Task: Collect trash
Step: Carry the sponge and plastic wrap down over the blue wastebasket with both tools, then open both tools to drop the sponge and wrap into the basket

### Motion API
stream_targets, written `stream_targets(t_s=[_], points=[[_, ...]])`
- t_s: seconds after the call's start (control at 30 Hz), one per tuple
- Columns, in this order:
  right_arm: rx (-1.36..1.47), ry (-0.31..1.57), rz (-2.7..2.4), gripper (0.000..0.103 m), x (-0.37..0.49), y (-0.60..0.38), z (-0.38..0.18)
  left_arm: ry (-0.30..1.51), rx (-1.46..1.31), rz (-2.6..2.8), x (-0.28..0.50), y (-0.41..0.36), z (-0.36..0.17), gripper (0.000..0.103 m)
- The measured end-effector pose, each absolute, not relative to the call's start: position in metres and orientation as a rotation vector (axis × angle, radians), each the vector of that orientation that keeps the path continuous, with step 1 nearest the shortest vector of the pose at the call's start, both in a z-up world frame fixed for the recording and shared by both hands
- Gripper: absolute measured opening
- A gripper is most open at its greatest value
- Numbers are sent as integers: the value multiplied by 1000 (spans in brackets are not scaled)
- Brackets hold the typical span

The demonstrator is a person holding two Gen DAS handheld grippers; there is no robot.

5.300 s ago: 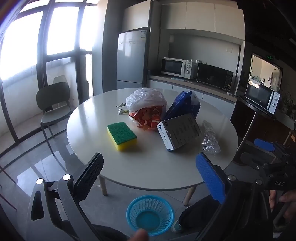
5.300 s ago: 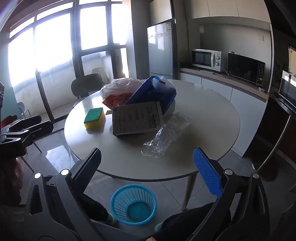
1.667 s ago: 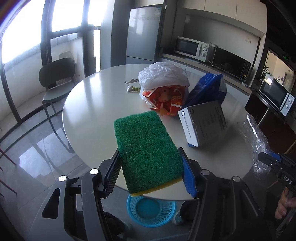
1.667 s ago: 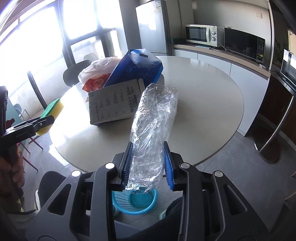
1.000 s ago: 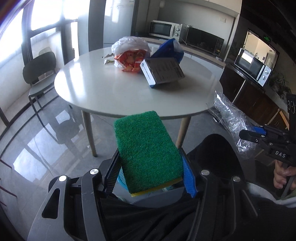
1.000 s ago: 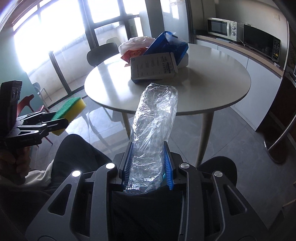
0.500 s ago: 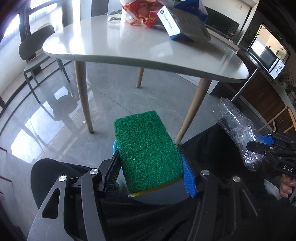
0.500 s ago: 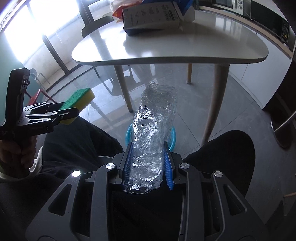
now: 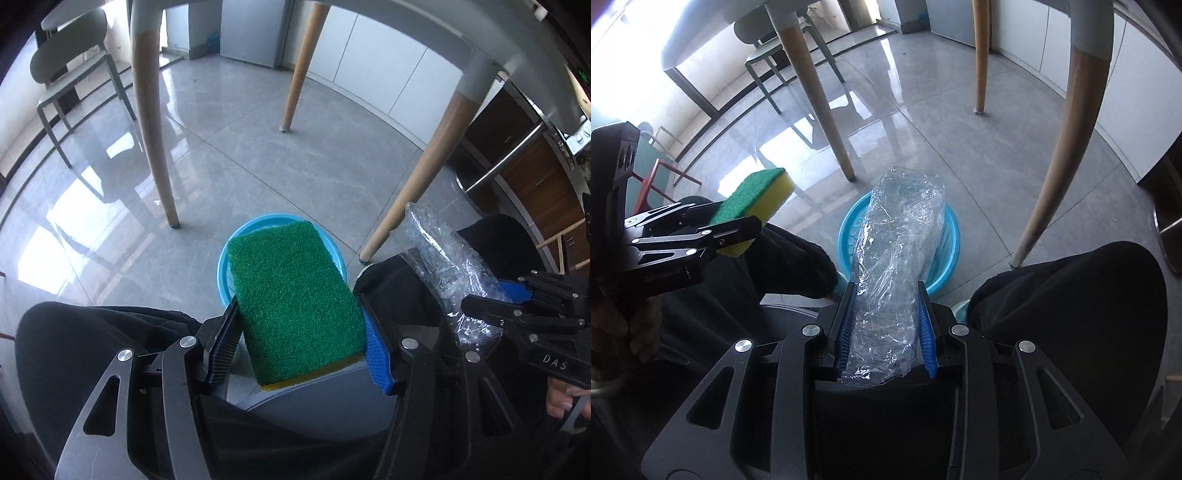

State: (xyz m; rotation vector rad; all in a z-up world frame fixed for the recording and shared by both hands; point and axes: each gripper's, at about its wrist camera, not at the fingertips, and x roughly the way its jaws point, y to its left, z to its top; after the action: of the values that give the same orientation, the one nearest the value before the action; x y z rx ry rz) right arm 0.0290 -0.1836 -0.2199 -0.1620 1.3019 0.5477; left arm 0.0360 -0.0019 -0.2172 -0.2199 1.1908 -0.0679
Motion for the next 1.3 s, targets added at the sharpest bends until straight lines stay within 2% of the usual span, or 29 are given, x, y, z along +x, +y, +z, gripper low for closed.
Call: stream_targets(t_s=[1.07, 1.3], points=[[-149, 1699, 378, 29, 122, -134, -416, 1442, -378, 62, 129, 39, -345, 59], [-154, 1731, 370, 29, 126, -132, -436, 1466, -385, 44, 141, 43, -365, 59]])
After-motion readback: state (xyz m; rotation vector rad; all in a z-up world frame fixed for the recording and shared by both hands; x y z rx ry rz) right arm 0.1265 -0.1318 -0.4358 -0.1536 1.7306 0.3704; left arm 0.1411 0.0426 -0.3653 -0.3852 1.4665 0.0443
